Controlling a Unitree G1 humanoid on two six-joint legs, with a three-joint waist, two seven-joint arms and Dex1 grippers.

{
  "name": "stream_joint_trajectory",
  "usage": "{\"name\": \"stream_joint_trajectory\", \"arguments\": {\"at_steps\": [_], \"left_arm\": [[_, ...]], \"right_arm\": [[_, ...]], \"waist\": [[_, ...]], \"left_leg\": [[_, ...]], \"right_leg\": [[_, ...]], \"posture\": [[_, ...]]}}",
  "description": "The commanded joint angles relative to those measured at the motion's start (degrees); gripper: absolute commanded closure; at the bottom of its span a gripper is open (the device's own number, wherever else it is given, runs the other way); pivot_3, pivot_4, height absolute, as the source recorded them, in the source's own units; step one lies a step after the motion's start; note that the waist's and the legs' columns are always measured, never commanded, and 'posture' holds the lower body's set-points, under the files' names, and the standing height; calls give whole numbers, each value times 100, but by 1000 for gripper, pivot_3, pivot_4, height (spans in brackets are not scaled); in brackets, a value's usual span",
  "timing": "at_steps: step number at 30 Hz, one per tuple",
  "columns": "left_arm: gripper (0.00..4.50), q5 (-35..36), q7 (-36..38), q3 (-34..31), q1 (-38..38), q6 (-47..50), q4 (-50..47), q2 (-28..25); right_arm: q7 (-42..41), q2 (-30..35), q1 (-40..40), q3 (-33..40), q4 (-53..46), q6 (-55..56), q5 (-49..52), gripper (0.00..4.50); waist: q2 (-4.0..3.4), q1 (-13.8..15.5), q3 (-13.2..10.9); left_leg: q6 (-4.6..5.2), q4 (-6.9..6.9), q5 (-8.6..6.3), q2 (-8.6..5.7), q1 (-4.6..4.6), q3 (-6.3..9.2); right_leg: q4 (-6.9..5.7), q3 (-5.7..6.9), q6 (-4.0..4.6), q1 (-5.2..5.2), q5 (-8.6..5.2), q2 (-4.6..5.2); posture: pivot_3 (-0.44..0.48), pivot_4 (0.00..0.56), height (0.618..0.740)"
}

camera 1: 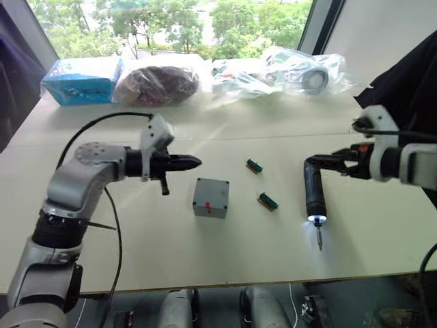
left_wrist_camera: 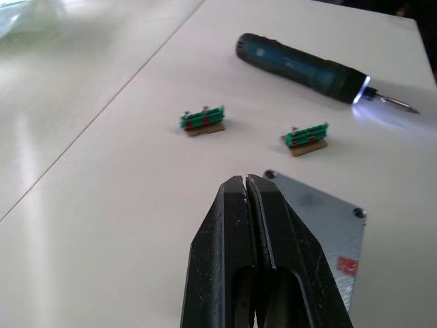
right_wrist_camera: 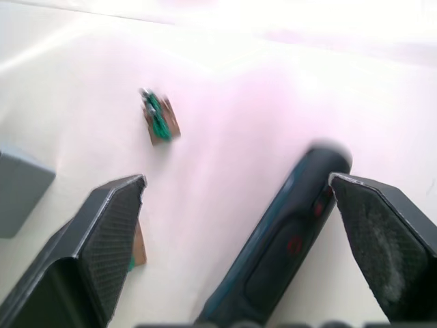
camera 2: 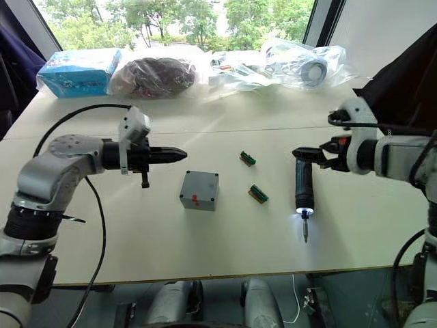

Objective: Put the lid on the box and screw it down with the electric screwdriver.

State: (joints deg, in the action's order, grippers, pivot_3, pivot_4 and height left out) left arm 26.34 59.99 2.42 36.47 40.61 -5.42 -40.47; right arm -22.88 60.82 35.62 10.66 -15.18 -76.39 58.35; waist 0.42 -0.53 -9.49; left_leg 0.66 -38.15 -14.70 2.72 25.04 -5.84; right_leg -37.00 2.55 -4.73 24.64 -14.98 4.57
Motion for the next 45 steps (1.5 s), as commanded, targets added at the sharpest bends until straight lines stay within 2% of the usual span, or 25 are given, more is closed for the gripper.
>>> {"name": "stream_joint_trajectory", "arguments": {"at_steps": [1,3,6,9,12,22,29,32,38,45], "left_arm": [[4500,-389,-168,62,19,-353,342,-66],[4500,-571,-125,241,-17,-489,447,-86],[4500,-989,11,736,-250,-740,553,-150],[4500,-1198,119,1053,-374,-848,534,-147],[4500,-1362,190,1299,-474,-927,493,-107],[4500,-1350,247,1427,-327,-910,425,326],[4500,-1629,46,1496,170,-1268,1209,914],[4500,-1753,-19,1458,245,-1401,1419,991],[4500,-1796,199,1263,-102,-1326,1118,357],[4500,-1586,479,1218,-743,-993,419,-109]], "right_arm": [[-940,-11,-315,-499,-1392,773,-142,15],[-1105,-102,-539,-756,-1769,994,-295,15],[-1071,-583,-1027,-1744,-2413,1387,-794,15],[-864,-1222,-1212,-2232,-2182,1652,-1244,15],[-866,-1495,-1361,-2654,-1876,2062,-1898,15],[-1176,-1993,-1363,-2905,-1633,2142,-2343,15],[-1250,-2557,-1477,-2582,-1732,1761,-1857,15],[-1247,-2550,-1504,-2487,-1823,1601,-1843,15],[-1587,-1674,-1471,-2191,-2020,1743,-2091,15],[-1874,-1393,-1216,-2445,-1590,2323,-2737,15]], "waist": [[3,-5,-2],[9,1,-2],[25,-1,5],[33,-6,3],[34,23,2],[35,106,3],[36,130,3],[36,120,3],[35,104,2],[36,125,3]], "left_leg": [[0,0,0,0,0,-1],[0,-4,0,0,0,-1],[-1,-10,0,-1,0,-4],[-1,-10,0,-1,-1,-6],[-1,-16,1,-1,1,-6],[-1,-20,1,-4,0,-6],[2,-45,-1,-10,2,-1],[8,-59,-4,-8,9,2],[14,-72,-9,-4,19,3],[15,-77,-10,4,19,5]], "right_leg": [[-1,-1,0,0,0,2],[-3,0,-1,-1,1,3],[-3,-1,-3,-6,4,12],[-4,-2,-2,-6,4,12],[-7,-1,-1,-4,4,12],[-12,1,0,-5,5,6],[-18,6,0,-15,5,8],[-23,10,0,-15,6,6],[-25,11,0,-9,6,7],[-25,12,1,-11,5,7]], "posture": [[0,150,740],[0,150,740],[0,150,740],[0,150,740],[0,150,740],[0,150,740],[0,150,740],[0,150,740],[0,150,740],[0,150,740]]}}
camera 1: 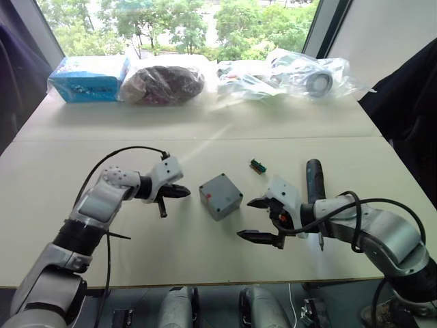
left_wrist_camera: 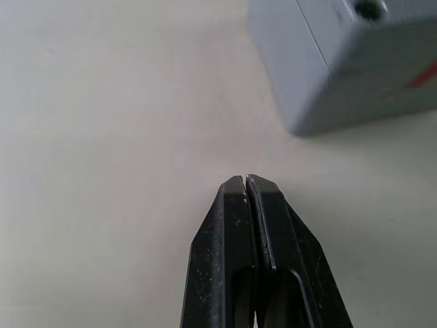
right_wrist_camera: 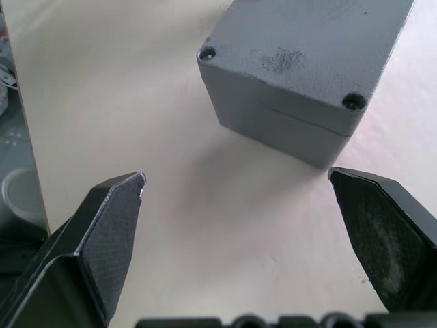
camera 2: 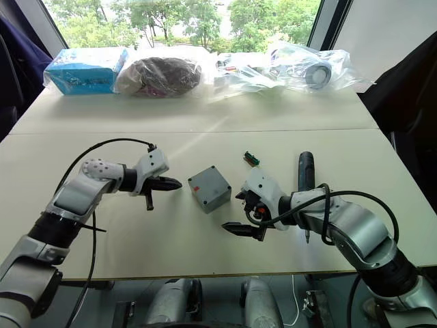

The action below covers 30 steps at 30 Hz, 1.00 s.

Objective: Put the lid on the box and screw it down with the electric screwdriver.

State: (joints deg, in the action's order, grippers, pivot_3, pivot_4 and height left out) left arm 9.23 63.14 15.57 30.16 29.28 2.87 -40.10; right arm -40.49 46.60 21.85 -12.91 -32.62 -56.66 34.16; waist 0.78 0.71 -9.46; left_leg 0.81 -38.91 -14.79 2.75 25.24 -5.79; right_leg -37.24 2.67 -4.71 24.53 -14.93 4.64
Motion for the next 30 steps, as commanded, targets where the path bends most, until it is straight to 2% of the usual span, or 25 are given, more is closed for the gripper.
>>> {"name": "stream_joint_trajectory", "arguments": {"at_steps": [1,4,8,30], "left_arm": [[4500,191,146,-87,-197,233,-587,-111],[4500,236,-67,-71,-248,368,-785,141],[4500,334,-76,-64,-290,519,-961,325],[4500,263,-234,-34,-51,413,-627,597]], "right_arm": [[-138,-49,225,-265,345,519,-516,15],[-206,-284,335,-632,752,865,-908,15],[-314,-442,358,-766,898,998,-1103,15],[-9,-927,-151,-501,-31,216,-896,15]], "waist": [[0,-2,0],[0,9,0],[0,-3,0],[0,-1,0]], "left_leg": [[0,-3,0,0,0,-1],[1,-9,0,-1,1,-1],[1,-16,0,-7,8,-2],[1,-17,0,-6,6,0]], "right_leg": [[0,0,1,0,0,1],[1,-1,2,-4,-1,4],[0,1,-1,-2,1,3],[-3,3,-2,-2,2,0]], "posture": [[0,150,740],[0,150,740],[0,150,740],[0,150,740]]}}
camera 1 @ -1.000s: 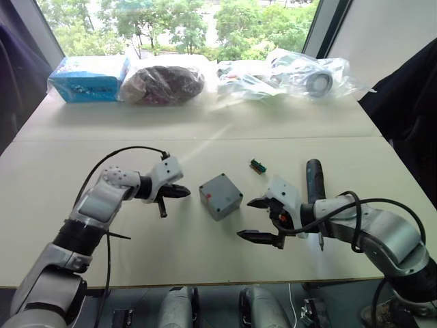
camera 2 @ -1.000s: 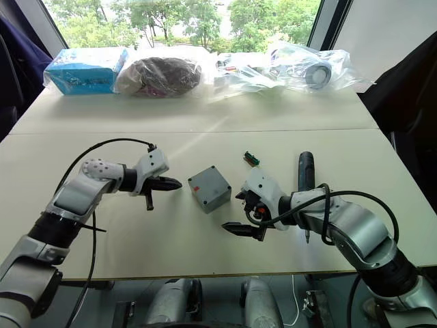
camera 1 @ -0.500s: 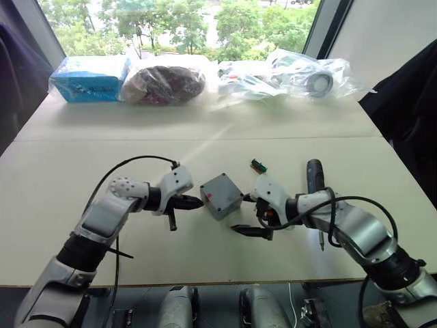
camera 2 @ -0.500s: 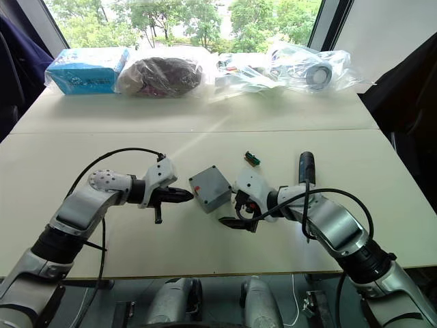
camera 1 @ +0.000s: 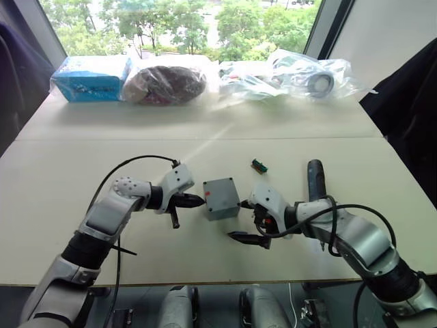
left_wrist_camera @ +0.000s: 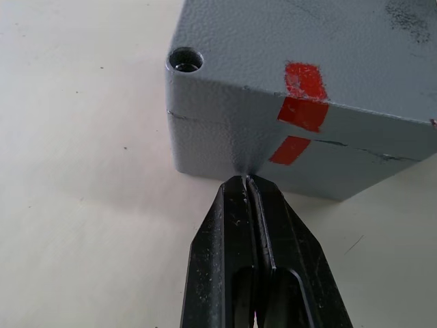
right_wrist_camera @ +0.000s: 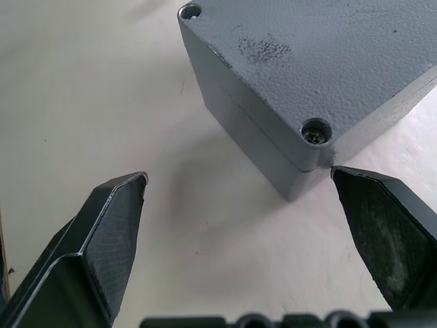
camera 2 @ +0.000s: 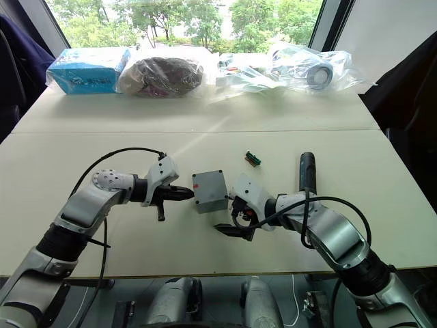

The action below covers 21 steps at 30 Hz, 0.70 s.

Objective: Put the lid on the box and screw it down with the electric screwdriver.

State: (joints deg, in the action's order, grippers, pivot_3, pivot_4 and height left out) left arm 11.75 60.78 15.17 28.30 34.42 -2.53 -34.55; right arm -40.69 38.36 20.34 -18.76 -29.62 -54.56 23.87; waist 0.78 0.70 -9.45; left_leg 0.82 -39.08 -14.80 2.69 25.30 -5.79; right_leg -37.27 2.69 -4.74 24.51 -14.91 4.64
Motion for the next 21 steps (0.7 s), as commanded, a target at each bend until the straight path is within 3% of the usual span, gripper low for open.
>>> {"name": "stream_joint_trajectory", "arguments": {"at_steps": [1,9,17,21], "left_arm": [[4500,11,6,8,135,-105,-88,40],[4500,15,2,-27,143,-127,-86,23],[4500,692,412,-641,511,355,-331,-344],[4500,1081,590,-775,712,562,-548,-378]], "right_arm": [[26,-124,-5,85,-338,-13,132,15],[63,-95,-50,258,-448,-137,145,15],[120,193,-372,2004,-687,-417,755,15],[206,270,-696,2300,-438,-79,577,15]], "waist": [[0,0,0],[0,1,0],[1,5,0],[1,3,1]], "left_leg": [[0,0,0,0,0,0],[0,0,0,0,0,0],[0,-1,0,0,0,3],[0,-1,0,-1,1,3]], "right_leg": [[0,0,0,0,0,0],[0,0,0,0,0,0],[0,0,0,-1,0,1],[1,1,0,-2,0,1]], "posture": [[0,150,740],[0,150,740],[0,150,740],[0,150,740]]}}
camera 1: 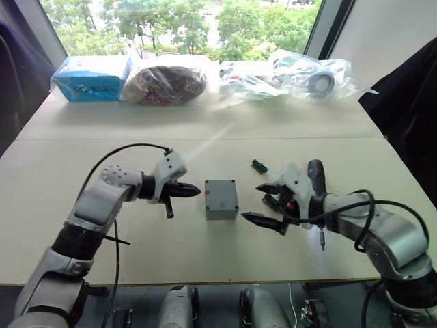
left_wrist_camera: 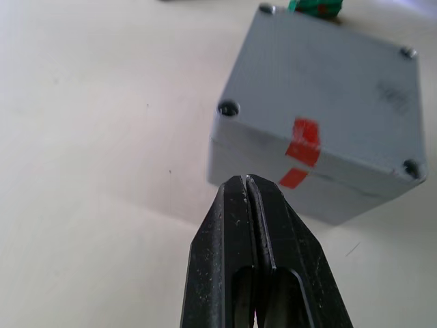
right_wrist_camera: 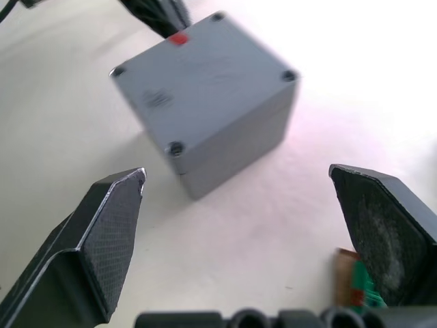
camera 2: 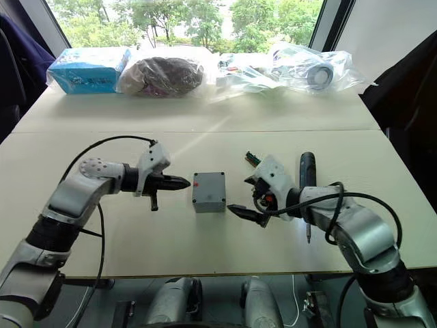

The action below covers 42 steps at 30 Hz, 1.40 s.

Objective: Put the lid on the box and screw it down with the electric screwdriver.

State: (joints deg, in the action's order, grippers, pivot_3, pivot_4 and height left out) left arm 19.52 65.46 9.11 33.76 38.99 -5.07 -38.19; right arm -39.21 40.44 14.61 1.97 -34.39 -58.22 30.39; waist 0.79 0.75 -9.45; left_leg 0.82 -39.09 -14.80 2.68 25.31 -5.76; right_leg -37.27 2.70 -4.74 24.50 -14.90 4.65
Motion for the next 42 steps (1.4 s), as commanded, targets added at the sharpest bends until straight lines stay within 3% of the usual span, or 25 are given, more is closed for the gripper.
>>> {"name": "stream_joint_trajectory", "arguments": {"at_steps": [1,3,5,10,24,27,31,42], "left_arm": [[4500,355,146,-111,220,139,-405,13],[4500,382,152,7,280,161,-561,54],[4500,351,67,101,304,179,-590,126],[4500,308,-21,188,306,176,-577,189],[4500,229,-58,319,249,186,-676,49],[4500,113,-67,435,199,75,-664,-29],[4500,121,-80,442,199,67,-669,-33],[4500,219,-113,300,286,147,-579,-23]], "right_arm": [[129,26,-212,210,207,435,-198,15],[222,-25,-325,140,457,679,-386,15],[333,-142,-373,126,638,811,-449,438],[459,-365,-374,46,965,1071,-574,2049],[552,-645,-232,-58,1347,1270,-676,2049],[554,-669,-245,-84,1372,1311,-702,2848],[576,-715,-232,-92,1411,1349,-731,4422],[570,-678,-194,22,1261,1377,-722,4422]], "waist": [[0,-4,0],[0,-3,0],[0,0,0],[0,-15,0],[0,-8,0],[0,-8,0],[0,-1,0],[0,-5,0]], "left_leg": [[0,0,0,-1,-1,-1],[0,0,0,-1,-3,-2],[-1,0,0,-4,-3,-5],[0,-1,0,-5,-3,-6],[-1,-1,1,-4,-4,-5],[-1,-1,1,-4,-4,-5],[-1,-1,1,-4,-3,-5],[-1,-1,1,-4,-4,-6]], "right_leg": [[0,-1,0,-1,0,0],[-1,-1,0,-2,0,0],[-1,0,0,-3,0,0],[-1,-3,-3,-3,1,-4],[-1,-3,-4,-3,2,-4],[-1,-3,-4,-3,2,-4],[-1,-3,-4,-3,2,-4],[-2,-3,-4,-3,2,-4]], "posture": [[0,150,740],[0,150,740],[0,150,740],[0,150,740],[0,150,740],[0,150,740],[0,150,740],[0,150,740]]}}
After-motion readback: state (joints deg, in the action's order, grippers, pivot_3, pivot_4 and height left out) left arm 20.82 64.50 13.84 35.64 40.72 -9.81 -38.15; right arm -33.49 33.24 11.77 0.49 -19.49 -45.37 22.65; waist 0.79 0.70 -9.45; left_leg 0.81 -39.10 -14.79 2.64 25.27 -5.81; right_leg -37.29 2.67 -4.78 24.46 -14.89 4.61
